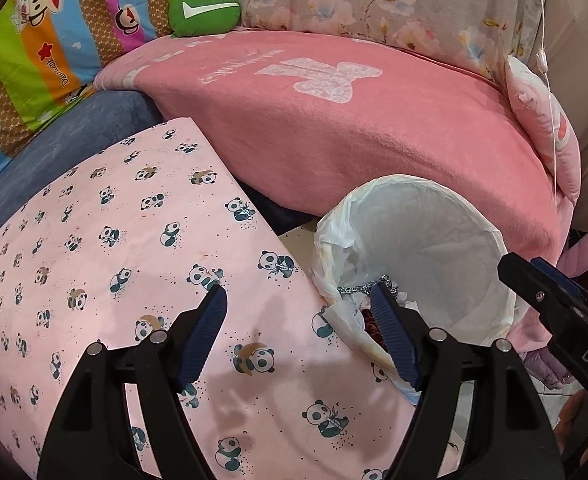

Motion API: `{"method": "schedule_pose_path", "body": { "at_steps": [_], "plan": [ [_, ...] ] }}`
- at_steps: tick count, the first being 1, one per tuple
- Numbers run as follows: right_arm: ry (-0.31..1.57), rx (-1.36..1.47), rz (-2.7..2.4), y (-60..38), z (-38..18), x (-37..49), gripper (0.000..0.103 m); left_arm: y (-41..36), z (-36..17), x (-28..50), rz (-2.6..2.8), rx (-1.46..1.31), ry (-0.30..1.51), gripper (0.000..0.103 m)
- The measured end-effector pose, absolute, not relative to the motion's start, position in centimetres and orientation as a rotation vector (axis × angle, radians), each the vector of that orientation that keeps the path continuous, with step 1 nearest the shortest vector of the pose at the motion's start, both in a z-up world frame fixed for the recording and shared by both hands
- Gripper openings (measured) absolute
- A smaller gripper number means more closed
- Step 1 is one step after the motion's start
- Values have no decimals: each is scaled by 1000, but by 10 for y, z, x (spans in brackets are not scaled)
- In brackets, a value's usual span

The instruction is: Organize soft objects

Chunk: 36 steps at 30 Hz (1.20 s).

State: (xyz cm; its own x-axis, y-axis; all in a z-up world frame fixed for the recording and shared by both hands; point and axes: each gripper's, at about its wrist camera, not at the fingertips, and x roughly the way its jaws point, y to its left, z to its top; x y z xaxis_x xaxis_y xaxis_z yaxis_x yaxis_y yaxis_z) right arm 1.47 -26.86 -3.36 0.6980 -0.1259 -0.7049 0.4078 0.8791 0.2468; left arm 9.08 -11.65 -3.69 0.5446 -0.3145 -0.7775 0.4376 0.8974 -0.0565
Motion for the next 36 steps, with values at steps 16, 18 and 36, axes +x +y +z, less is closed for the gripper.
{"method": "schedule_pose_path", "body": {
  "at_steps": [16, 18, 36],
  "plan": [
    [765, 294, -374, -262, -32, -23, 83, -114, -33, 64, -398, 209, 838, 91],
    [770, 288, -367, -261, -31, -24, 84, -113, -33, 62, -390, 209, 840, 91],
    [786, 200, -359, -240, -34, -38, 99, -99, -37, 47, -320, 203, 848, 94]
  ]
}}
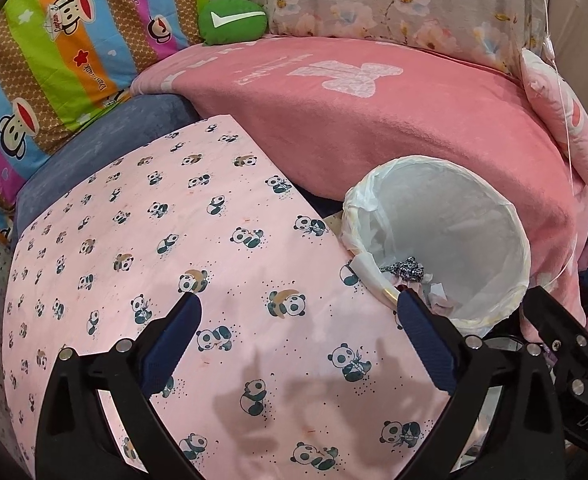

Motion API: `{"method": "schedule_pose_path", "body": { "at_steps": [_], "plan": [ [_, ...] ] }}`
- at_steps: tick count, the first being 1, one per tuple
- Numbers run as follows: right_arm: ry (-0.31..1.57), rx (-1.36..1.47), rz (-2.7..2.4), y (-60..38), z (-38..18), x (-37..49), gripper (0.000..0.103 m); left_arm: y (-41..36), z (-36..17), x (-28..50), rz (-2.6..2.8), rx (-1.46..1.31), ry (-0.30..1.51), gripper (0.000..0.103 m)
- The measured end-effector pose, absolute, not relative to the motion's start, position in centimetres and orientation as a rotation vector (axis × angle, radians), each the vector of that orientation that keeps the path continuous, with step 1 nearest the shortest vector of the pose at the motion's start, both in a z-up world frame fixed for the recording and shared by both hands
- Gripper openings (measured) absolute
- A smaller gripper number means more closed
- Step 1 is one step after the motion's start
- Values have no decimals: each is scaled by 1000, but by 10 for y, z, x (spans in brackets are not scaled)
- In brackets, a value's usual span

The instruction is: Organize soft objects

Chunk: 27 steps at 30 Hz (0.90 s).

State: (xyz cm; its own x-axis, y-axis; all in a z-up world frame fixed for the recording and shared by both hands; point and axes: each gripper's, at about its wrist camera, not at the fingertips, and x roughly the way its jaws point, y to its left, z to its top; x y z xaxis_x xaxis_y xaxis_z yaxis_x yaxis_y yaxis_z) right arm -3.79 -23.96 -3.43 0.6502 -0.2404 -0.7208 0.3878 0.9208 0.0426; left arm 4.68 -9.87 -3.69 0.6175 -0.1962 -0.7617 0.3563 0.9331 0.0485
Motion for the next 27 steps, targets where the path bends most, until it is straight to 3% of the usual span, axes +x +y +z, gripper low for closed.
{"method": "schedule_pose_path", "body": {
  "at_steps": [27],
  "plan": [
    [821, 191, -385, -246, -49, -46, 99, -104, -40, 35, -298, 221, 838, 95]
  ]
}}
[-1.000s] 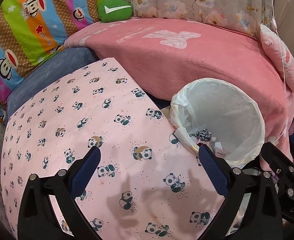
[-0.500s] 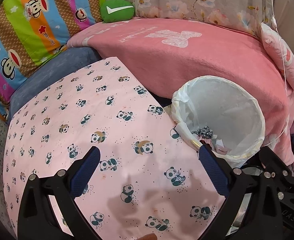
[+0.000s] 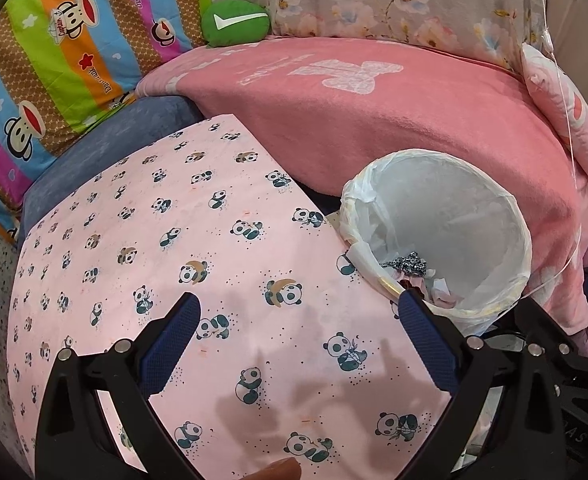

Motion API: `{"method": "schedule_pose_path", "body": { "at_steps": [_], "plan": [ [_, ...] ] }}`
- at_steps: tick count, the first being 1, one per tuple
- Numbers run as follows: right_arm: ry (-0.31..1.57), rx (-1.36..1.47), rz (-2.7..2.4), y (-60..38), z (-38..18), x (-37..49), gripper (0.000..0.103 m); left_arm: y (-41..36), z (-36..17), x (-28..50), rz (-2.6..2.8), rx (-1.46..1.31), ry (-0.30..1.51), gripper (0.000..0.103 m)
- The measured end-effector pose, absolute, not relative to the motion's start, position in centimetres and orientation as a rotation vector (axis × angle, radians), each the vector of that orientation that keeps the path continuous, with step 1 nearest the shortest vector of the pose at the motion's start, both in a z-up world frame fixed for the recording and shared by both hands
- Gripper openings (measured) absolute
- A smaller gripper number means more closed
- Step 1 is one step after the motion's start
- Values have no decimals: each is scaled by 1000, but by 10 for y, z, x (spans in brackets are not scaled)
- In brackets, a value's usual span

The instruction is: Organize soft objects

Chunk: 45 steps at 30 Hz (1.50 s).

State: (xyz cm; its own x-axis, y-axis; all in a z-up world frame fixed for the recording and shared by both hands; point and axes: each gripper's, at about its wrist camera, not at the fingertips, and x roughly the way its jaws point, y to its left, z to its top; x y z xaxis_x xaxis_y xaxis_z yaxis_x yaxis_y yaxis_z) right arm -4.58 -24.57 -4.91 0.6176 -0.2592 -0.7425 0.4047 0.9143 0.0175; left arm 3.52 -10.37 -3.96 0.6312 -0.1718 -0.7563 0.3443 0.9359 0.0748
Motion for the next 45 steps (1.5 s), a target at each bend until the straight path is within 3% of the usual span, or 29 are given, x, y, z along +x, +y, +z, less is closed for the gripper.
{"method": "schedule_pose_path", "body": {
  "at_steps": [45],
  "plan": [
    [839, 190, -416, -256, -61, -53, 99, -109, -47, 28, -281, 232, 827, 96]
  ]
}}
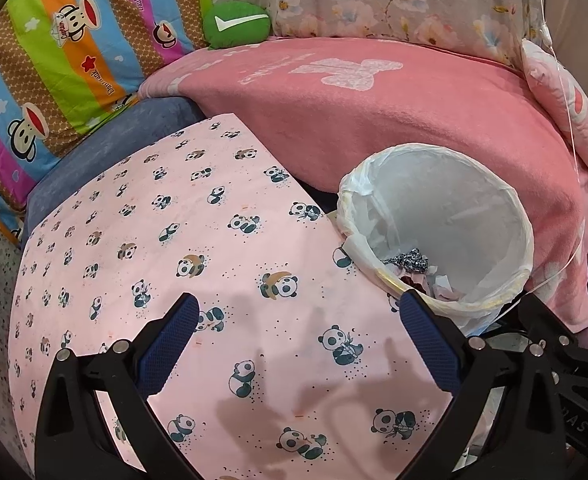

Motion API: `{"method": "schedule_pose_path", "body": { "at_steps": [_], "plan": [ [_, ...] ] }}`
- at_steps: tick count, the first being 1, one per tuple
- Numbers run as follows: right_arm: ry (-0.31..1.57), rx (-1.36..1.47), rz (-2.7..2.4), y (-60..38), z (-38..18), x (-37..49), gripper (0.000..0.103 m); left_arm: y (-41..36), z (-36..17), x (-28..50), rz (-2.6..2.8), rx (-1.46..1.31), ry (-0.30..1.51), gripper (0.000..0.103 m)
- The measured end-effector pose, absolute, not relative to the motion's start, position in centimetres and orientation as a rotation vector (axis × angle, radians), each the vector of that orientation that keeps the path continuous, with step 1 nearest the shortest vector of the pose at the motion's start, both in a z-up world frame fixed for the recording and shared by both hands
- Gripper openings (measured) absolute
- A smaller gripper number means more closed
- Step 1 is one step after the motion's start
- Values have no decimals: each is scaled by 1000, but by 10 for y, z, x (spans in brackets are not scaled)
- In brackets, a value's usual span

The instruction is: Organize soft objects

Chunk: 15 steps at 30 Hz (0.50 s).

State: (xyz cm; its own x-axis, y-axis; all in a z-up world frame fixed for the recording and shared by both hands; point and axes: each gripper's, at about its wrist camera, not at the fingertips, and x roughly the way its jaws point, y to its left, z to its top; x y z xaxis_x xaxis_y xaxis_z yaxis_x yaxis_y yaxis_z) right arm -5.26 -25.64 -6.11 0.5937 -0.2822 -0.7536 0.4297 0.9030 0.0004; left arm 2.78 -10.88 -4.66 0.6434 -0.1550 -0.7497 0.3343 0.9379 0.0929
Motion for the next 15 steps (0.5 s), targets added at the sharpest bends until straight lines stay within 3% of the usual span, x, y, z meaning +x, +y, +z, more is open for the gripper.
{"method": "schedule_pose_path", "body": {
  "at_steps": [15],
  "plan": [
    [843, 199, -422, -258, -63, -53, 99, -113, -48, 25, -286, 245, 821, 96]
  ]
}}
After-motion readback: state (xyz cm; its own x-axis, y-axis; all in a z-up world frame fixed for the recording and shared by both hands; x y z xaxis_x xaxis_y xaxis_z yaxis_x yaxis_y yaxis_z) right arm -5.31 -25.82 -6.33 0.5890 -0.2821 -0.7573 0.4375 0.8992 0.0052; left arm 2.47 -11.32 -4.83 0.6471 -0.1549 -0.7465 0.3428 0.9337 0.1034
